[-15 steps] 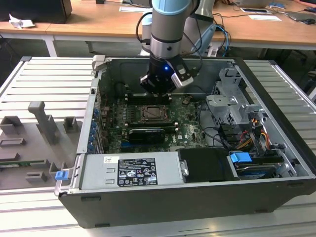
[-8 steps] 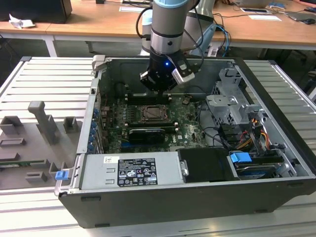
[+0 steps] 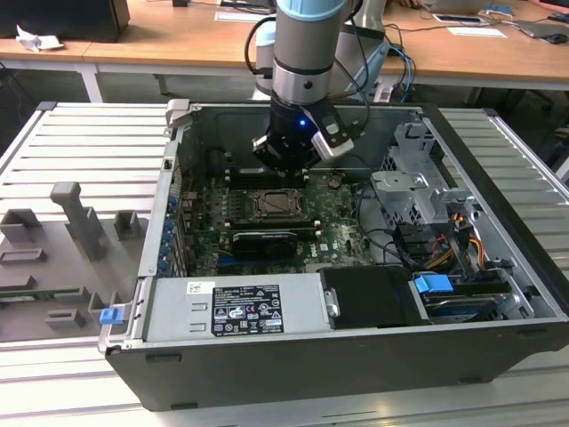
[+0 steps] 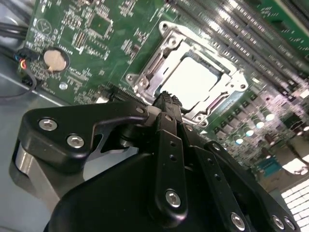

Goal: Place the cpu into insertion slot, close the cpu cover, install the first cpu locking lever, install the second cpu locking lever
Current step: 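Install the second cpu locking lever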

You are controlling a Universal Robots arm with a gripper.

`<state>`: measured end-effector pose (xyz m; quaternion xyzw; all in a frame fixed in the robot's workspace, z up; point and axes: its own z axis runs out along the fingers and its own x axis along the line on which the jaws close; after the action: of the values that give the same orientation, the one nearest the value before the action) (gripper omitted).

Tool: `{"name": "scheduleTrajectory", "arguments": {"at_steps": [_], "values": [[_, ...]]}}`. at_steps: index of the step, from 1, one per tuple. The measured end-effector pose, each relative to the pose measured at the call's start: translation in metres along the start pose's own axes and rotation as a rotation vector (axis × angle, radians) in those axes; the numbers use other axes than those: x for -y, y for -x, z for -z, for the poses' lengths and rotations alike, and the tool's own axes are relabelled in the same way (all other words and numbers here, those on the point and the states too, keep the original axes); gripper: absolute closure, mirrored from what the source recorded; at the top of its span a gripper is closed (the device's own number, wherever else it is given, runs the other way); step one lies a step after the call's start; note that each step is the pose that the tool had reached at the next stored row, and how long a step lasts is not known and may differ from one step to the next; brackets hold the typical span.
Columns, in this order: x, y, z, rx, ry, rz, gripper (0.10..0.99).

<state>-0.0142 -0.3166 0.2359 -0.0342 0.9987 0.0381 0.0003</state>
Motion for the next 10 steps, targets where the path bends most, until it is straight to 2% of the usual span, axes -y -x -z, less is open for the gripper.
{"name": "scheduleTrajectory", "arguments": {"at_steps": [5,10], "values": [[0.0112,-0.0008,0.0008,-0.0001,0.000,0.000,0.980],[0.0159,-0.0009,0.0012,-0.0109,0.001,-0.001,0.980]]}}
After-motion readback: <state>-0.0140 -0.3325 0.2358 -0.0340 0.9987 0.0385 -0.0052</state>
